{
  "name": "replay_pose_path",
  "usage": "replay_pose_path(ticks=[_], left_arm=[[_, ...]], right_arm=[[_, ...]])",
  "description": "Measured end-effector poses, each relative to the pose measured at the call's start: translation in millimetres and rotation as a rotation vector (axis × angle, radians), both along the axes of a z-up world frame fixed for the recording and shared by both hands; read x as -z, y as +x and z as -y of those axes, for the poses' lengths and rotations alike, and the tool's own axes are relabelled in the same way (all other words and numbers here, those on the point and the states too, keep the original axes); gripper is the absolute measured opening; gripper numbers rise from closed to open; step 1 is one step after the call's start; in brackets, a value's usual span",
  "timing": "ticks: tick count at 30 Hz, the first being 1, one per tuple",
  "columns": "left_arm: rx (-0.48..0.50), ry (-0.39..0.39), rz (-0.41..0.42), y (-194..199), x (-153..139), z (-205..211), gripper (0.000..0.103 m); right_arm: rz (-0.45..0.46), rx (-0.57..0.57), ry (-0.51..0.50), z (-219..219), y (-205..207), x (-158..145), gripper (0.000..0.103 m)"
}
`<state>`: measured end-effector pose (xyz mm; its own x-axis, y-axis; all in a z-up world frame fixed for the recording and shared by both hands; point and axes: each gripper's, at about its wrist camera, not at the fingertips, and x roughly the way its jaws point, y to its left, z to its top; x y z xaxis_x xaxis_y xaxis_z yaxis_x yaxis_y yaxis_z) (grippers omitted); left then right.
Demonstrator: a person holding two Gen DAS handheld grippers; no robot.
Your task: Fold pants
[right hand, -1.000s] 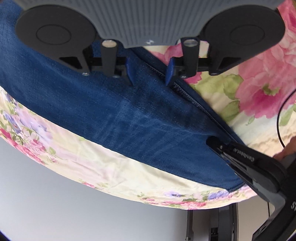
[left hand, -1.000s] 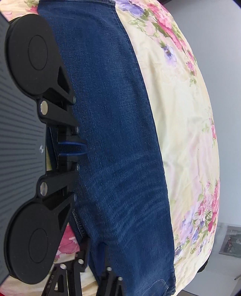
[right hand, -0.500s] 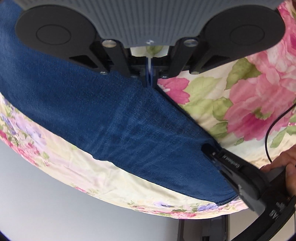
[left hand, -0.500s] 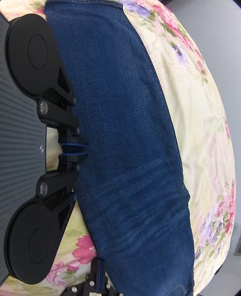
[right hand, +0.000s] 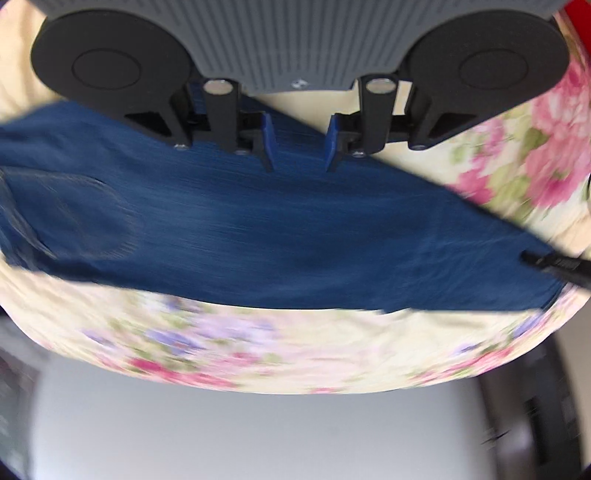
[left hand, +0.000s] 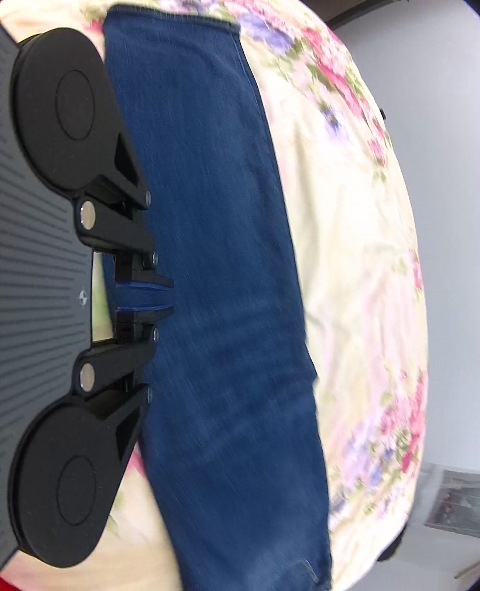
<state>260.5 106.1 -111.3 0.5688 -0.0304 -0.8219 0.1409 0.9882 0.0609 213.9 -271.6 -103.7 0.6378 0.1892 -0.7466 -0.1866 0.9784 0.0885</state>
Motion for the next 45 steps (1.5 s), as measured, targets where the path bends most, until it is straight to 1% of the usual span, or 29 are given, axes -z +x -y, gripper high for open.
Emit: replay_pose_path(ticks=[1,3,6,7,8,9,10,11,12,14,17,20,21,22,23,24,27,28,30,33,36,37,38,39,40,41,42,43,45], left_arm=[[0.007,0.001,0.006,2.5,-0.8,8.3,0.011],[0.018,0.004,0.010,7.7,0.0,26.8,0.011],[0.016,-0.027,-0.001,20.4,3.8,49.7,0.011],[0.015,-0.041,-0.009,24.5,5.8,55.9,0.011],[0.014,-0.054,-0.016,28.8,8.4,62.7,0.011],[0.014,-0.061,-0.020,32.4,10.6,69.4,0.011],[0.011,-0.062,-0.023,36.3,13.8,75.8,0.011],[0.007,-0.066,-0.029,41.0,17.1,82.7,0.011],[0.006,-0.074,-0.034,45.1,19.9,88.9,0.011],[0.003,-0.086,-0.037,53.1,25.3,101.1,0.011],[0.004,-0.062,-0.043,64.1,32.3,119.4,0.011],[0.001,-0.031,-0.042,71.4,38.4,131.7,0.011],[-0.001,-0.024,-0.045,73.7,40.2,133.9,0.011],[-0.003,-0.019,-0.045,75.4,41.7,135.5,0.011],[-0.006,-0.013,-0.045,77.6,43.2,137.0,0.011],[-0.006,-0.009,-0.045,79.1,44.5,138.0,0.011],[-0.001,0.007,-0.052,84.4,49.4,141.3,0.011],[0.002,0.011,-0.054,85.2,51.2,141.8,0.011],[0.007,0.010,-0.055,86.4,54.8,141.8,0.011],[-0.005,-0.001,-0.060,87.8,58.2,140.4,0.011],[-0.005,0.002,-0.058,88.2,57.7,140.2,0.012],[-0.003,0.004,-0.055,87.6,56.5,140.3,0.012],[0.003,0.009,-0.048,86.4,54.8,140.6,0.013],[0.005,0.010,-0.036,84.6,52.3,139.6,0.014],[0.003,0.008,-0.026,82.7,49.6,137.8,0.015],[0.001,0.006,-0.017,80.5,46.2,134.4,0.017],[-0.001,0.002,-0.010,78.3,42.3,129.7,0.017],[-0.009,0.002,0.002,76.6,37.5,124.2,0.017],[-0.032,0.008,0.018,72.5,28.7,109.5,0.017]], right_arm=[[-0.006,0.062,0.013,24.1,1.5,-2.2,0.028],[-0.006,0.184,0.037,72.9,2.5,-6.7,0.034],[0.004,0.362,0.105,151.4,-0.2,-10.9,0.042],[0.006,0.424,0.141,178.8,-1.7,-11.6,0.043],[0.008,0.478,0.183,204.9,-3.0,-11.6,0.047],[0.012,0.526,0.227,229.6,-3.3,-10.9,0.054],[0.017,0.575,0.273,254.4,-3.1,-9.0,0.058],[0.012,0.621,0.317,275.7,-1.7,-6.0,0.063],[0.006,0.660,0.363,296.1,0.2,-2.0,0.066],[-0.008,0.714,0.463,328.3,9.4,10.7,0.066],[-0.042,0.784,0.622,366.9,25.5,39.1,0.067],[-0.058,0.828,0.770,390.2,43.3,69.8,0.067],[-0.053,0.841,0.817,395.9,47.9,77.3,0.065],[-0.047,0.848,0.859,400.3,51.8,82.9,0.061],[-0.038,0.844,0.879,403.5,56.2,84.7,0.040],[-0.025,0.818,0.868,404.3,61.3,80.6,0.007],[0.067,0.707,0.719,399.4,72.6,52.2,0.006],[0.060,0.704,0.686,400.4,75.8,49.1,0.005],[0.029,0.717,0.638,405.1,83.5,57.5,0.004],[-0.004,0.726,0.595,404.0,89.7,76.2,0.003],[-0.018,0.712,0.547,397.9,97.6,79.9,0.004],[-0.030,0.711,0.541,397.5,98.4,76.5,0.004],[-0.038,0.706,0.525,396.2,98.9,70.7,0.008],[-0.036,0.698,0.482,393.6,99.0,63.3,0.015],[-0.023,0.689,0.416,391.9,96.1,53.3,0.020],[-0.009,0.679,0.342,387.6,95.5,42.4,0.031],[0.012,0.660,0.274,384.7,92.2,32.0,0.035],[0.032,0.638,0.232,382.6,88.3,24.5,0.035],[0.068,0.574,0.199,369.2,84.3,7.3,0.034]])
